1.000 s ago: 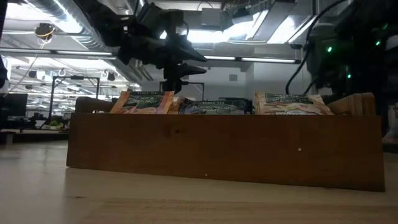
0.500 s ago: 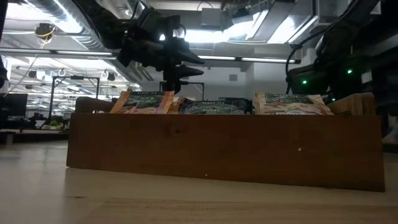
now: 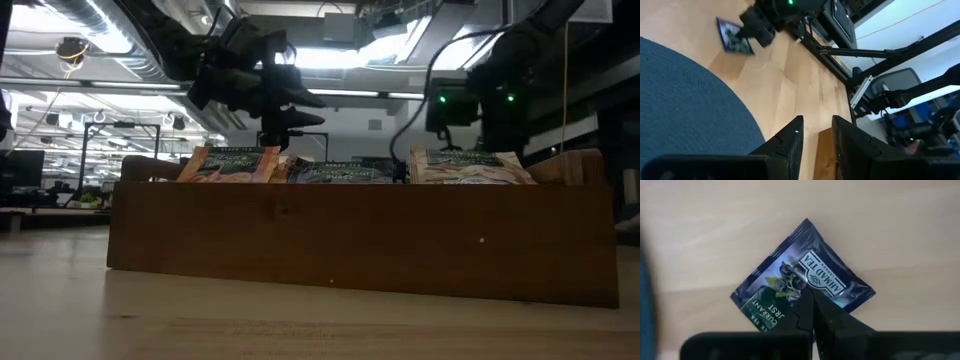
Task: Pick & Place Tea
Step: Put the violet tea bag into the middle section of the wooden organizer
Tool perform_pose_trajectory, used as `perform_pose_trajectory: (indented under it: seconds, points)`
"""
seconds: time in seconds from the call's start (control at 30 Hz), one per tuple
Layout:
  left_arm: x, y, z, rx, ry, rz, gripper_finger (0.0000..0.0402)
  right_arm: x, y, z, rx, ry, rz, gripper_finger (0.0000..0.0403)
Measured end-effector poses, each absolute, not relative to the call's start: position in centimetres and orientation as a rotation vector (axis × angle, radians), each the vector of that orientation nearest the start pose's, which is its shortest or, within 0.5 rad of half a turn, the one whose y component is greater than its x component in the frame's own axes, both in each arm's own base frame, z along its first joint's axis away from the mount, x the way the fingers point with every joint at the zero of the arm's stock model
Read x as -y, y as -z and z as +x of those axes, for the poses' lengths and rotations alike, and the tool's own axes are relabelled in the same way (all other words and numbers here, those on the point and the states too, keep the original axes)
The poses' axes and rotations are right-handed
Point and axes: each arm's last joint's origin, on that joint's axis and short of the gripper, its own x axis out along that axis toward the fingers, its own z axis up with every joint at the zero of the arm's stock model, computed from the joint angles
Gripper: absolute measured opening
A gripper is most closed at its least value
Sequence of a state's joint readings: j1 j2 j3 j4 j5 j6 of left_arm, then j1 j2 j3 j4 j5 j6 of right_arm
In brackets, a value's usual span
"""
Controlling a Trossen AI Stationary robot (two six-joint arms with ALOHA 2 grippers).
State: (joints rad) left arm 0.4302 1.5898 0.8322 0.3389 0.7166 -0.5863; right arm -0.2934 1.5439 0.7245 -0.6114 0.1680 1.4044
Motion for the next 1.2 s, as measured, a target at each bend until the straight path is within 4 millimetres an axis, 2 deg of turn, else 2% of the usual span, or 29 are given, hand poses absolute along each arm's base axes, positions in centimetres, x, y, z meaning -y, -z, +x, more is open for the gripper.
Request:
perform_pose_trajectory:
  seconds: [0.4,0.5,0.63,0.73,0.83,1.03,1.2]
  points:
    - [-12.4,-20.6,30.3,-0.410,0.096,-0.760,0.0098,6.8,-14.3,24.3,-0.928,1.008,1.397,0.0003]
    - [-12.5,-20.5,30.3,-0.406,0.084,-0.734,0.0098,6.8,-15.5,24.6,-0.883,0.906,1.417,0.0003]
    - [-12.5,-20.5,30.3,-0.403,0.067,-0.729,0.0098,6.8,-18.1,24.6,-0.811,0.810,1.379,0.0003]
    - [-12.3,-20.5,30.4,-0.405,0.073,-0.732,0.0098,6.7,-20.4,24.1,-0.754,0.748,1.312,0.0004]
    - [-11.6,-20.4,30.8,-0.416,0.094,-0.727,0.0097,6.5,-21.8,23.0,-0.719,0.750,1.283,0.0011]
    - [-10.1,-21.1,33.1,-0.417,0.145,-0.686,0.0097,5.7,-23.3,20.8,-0.728,0.775,1.287,0.0026]
    - [-10.4,-21.5,34.4,-0.449,0.101,-0.674,0.0097,5.0,-23.9,19.9,-0.746,0.777,1.271,0.0029]
